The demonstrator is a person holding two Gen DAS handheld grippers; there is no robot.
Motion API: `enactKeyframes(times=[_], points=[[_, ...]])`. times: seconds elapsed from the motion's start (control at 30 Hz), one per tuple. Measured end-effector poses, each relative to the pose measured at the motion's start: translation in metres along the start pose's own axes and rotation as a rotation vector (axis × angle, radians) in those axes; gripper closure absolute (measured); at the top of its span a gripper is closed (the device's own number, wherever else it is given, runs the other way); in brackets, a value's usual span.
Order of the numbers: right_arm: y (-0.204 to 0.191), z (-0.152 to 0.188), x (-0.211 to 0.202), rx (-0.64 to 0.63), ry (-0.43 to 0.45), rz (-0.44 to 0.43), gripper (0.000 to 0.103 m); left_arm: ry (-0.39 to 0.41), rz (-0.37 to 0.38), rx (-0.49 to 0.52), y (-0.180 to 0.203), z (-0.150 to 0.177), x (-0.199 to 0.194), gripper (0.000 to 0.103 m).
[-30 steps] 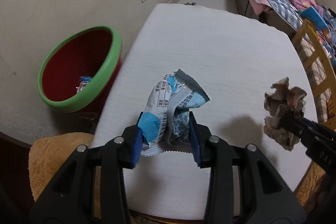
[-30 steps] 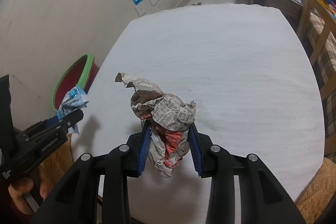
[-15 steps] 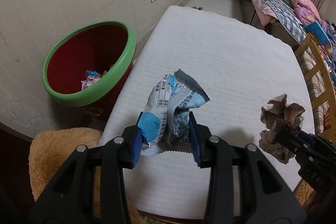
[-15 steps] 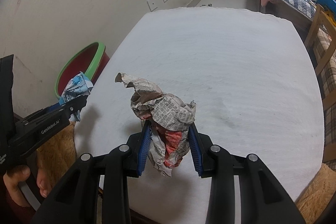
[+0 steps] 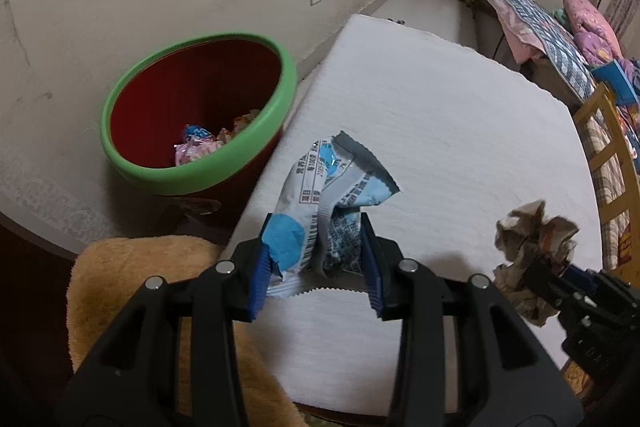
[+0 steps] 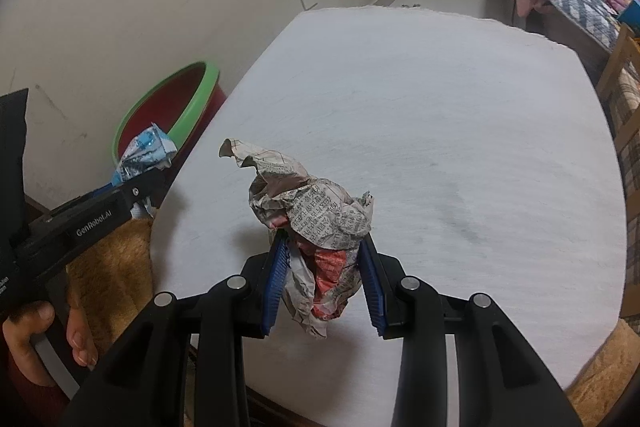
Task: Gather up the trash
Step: 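Carry the foil bag and newspaper ball toward the bucket with both grippers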
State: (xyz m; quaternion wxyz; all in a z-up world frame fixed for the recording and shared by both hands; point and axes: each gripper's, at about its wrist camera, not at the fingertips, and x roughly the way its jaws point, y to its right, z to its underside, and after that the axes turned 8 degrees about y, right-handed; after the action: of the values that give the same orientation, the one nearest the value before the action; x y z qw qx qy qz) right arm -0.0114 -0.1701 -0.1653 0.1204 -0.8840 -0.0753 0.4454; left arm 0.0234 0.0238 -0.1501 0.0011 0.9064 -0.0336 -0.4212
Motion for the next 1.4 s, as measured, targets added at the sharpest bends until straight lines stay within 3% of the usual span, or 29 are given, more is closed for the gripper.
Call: enactKeyframes(times=[0.43,1.0,1.4], points=[[-0.029,-0.002,0.024,-0.089,-0.066,-0.068,0.068,-0.002,-0.057,-0.048,-0.03,0.001,-0.006,0.065],[-0.027,-0.002,0.008,-0.086,0.002,-0.067,0.068,0.025,-0.061,0.007,-0.021,-0.005,-0.01,0.065],[-0.035,-0.027,-0.002,-0.096,0.067,-0.074,0.068,0.099,-0.138,-0.014,-0.045,-0.03,-0.022,0.065]])
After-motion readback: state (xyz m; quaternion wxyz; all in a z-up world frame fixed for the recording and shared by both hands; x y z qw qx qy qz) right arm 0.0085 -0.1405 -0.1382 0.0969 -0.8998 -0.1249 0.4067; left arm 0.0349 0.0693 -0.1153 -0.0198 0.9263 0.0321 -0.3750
